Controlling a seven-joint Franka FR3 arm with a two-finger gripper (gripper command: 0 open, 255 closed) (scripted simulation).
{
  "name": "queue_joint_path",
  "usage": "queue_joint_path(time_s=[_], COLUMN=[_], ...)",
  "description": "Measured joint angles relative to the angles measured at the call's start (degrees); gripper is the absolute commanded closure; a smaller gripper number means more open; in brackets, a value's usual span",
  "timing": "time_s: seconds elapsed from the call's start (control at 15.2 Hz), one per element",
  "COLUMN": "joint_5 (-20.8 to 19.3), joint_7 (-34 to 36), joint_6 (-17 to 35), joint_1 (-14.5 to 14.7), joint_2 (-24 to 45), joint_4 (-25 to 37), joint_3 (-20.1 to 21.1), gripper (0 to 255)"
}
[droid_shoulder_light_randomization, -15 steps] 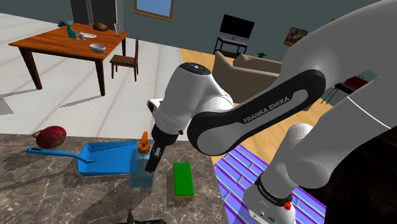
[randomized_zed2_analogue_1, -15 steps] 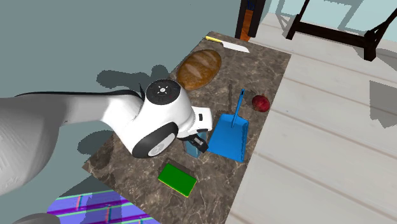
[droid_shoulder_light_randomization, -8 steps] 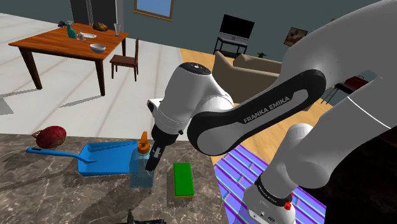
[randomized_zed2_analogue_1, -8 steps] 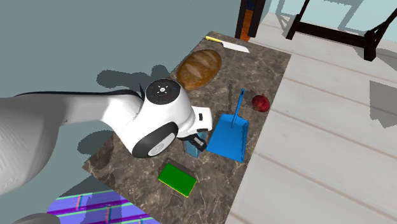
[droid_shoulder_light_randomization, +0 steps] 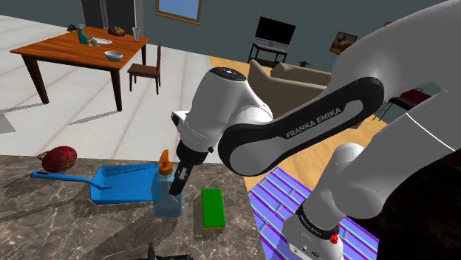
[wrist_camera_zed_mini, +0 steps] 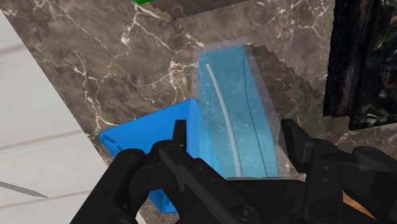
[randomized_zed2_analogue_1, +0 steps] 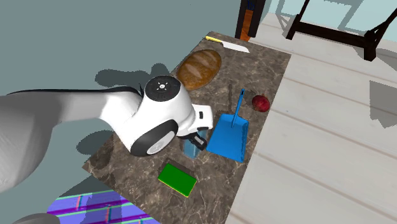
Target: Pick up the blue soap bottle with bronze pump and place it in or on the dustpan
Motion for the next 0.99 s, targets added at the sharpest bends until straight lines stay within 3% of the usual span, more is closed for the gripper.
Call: queue_joint_path(time_s=[0.99], joint_5=[1.0], joint_7=[-1.1], joint_6=[-13.5], joint_1=[0.8], joint_2=[-7.6], joint_4=[6.1], joint_3=[-2.8], gripper=[255])
